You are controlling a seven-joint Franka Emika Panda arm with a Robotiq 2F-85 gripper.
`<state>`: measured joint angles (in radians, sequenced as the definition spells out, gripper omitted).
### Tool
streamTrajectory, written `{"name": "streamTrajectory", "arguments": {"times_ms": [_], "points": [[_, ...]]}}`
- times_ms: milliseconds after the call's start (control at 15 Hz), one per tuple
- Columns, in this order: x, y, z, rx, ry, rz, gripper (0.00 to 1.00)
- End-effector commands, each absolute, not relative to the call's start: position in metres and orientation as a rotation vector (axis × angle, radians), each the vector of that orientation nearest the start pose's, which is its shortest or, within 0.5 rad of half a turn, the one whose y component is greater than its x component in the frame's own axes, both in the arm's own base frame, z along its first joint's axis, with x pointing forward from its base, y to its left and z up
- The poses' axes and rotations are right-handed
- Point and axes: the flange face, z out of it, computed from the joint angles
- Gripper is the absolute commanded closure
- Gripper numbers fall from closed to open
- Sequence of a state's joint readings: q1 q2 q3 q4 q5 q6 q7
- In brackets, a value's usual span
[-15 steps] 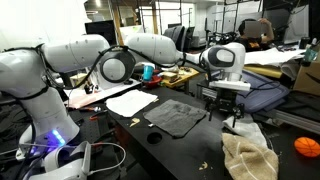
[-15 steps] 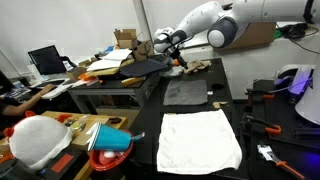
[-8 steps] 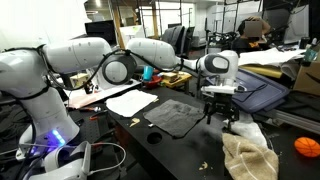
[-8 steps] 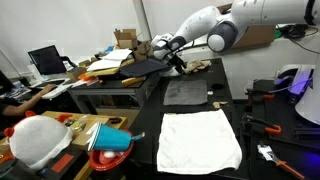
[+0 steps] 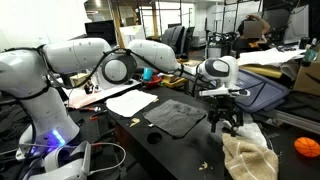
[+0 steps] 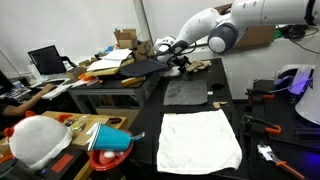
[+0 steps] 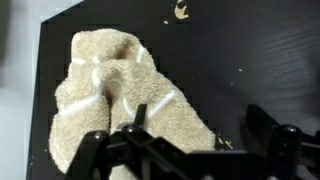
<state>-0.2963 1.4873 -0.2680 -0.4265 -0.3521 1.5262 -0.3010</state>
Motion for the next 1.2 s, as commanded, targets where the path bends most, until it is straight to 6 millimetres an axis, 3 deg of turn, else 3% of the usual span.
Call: {"name": "streamTrajectory", "arguments": {"times_ms": [0,67,600,733,867,1133], "points": [[0.681,-0.339,0.115,-3.509,0.147,1.051,0.25],[0.68,-0.341,0.113,-3.521,0.155,1.048,0.26],[0.696,-0.342,0.098,-3.653,0.024,0.845,0.88],[0.701,-0.342,0.099,-3.675,-0.024,0.79,1.0],[0.703,-0.342,0.105,-3.631,-0.124,0.768,1.0],[0.704,-0.343,0.121,-3.45,-0.511,0.8,0.99]]}}
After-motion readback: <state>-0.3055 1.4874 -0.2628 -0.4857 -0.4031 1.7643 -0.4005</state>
